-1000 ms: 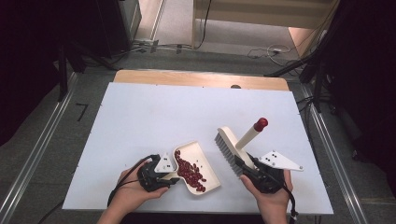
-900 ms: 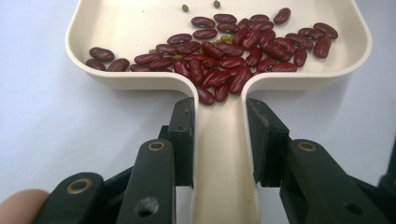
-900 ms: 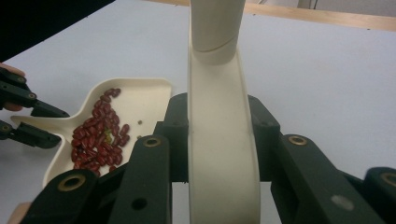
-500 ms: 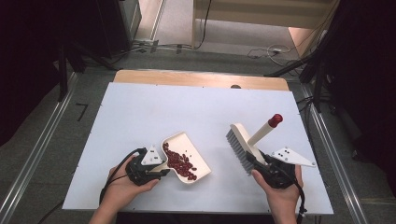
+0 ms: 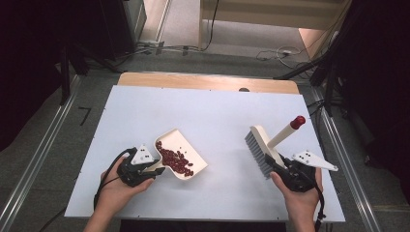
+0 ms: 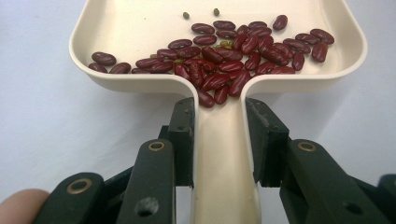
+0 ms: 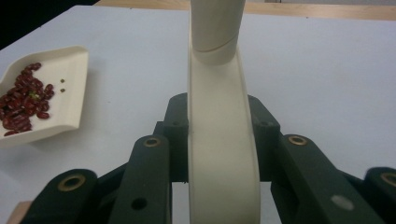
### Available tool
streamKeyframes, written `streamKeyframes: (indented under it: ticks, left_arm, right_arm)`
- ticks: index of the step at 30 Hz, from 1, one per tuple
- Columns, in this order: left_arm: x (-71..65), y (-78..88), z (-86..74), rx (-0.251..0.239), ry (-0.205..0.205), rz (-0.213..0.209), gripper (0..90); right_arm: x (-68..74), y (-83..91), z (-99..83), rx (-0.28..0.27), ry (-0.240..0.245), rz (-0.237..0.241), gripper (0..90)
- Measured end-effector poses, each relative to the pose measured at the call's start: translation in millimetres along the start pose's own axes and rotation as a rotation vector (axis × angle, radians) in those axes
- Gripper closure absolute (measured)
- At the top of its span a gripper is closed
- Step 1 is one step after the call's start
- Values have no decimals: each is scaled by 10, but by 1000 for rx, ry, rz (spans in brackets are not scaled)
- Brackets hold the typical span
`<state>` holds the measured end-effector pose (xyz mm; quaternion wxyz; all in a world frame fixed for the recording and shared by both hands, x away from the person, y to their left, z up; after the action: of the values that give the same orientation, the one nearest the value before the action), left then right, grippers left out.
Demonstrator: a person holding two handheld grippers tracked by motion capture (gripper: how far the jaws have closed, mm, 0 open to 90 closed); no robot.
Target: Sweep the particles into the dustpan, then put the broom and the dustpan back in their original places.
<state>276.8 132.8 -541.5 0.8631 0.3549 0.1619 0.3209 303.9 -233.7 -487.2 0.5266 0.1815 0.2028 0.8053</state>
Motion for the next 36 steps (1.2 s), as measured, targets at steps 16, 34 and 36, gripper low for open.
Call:
streamKeyframes:
  ticks: [16, 34, 36]
  left_arm:
    - [308, 185, -85, -59, 99, 93, 663]
    - [549, 219, -230, -96, 215, 178, 664]
    - [568, 210, -243, -108, 235, 180, 664]
  right_arm:
    - [-257, -10, -51, 7, -34, -23, 656]
    - [-267, 23, -78, 42, -8, 54, 655]
    - [-251, 6, -102, 53, -10, 63, 655]
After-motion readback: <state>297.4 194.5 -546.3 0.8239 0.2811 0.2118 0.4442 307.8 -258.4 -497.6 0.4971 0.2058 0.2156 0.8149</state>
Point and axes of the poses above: each handheld gripper's, and its own axes: y roughly backward along the jaws, z roughly out of its top, x roughly to its left, the point moved 9 cm from there along -y, roughly forward along the jaws, and after that the axes turned 6 degrees about -z, right-handed, at the moved point
